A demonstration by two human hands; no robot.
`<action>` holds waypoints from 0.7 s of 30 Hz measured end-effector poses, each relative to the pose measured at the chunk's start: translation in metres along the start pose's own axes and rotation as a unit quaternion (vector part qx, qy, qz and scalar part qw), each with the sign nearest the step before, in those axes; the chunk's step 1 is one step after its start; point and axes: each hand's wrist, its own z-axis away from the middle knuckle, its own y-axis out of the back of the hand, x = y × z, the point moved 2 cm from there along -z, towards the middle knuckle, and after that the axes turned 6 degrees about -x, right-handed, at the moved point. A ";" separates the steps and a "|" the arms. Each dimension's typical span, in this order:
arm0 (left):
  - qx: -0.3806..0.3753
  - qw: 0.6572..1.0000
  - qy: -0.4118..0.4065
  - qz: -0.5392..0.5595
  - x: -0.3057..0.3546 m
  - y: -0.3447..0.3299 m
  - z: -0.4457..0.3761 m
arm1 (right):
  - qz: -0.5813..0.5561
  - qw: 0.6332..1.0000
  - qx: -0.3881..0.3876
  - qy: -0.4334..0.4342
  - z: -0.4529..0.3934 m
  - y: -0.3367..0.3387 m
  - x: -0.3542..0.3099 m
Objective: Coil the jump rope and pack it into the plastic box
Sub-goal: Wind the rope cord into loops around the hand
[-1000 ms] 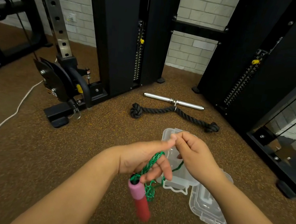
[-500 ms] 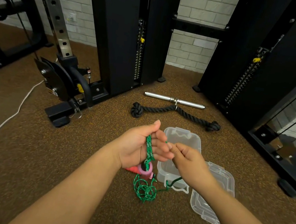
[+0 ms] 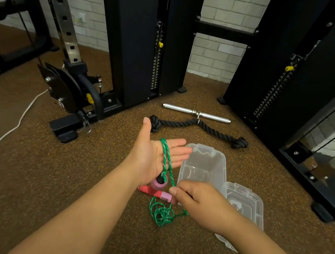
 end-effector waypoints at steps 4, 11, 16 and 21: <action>-0.015 0.978 0.041 -0.204 -0.010 -0.007 0.002 | -0.068 0.997 -0.016 0.041 0.006 0.014 -0.014; -0.143 0.934 0.088 -0.315 -0.015 -0.019 0.011 | -0.177 0.969 0.173 -0.016 0.003 0.050 0.000; -0.218 0.966 0.097 -0.099 -0.007 -0.024 0.011 | -0.311 0.935 0.170 -0.022 -0.001 0.034 -0.004; -0.244 0.966 0.086 0.011 -0.001 -0.024 0.013 | -0.407 0.910 0.058 -0.050 0.003 0.013 -0.006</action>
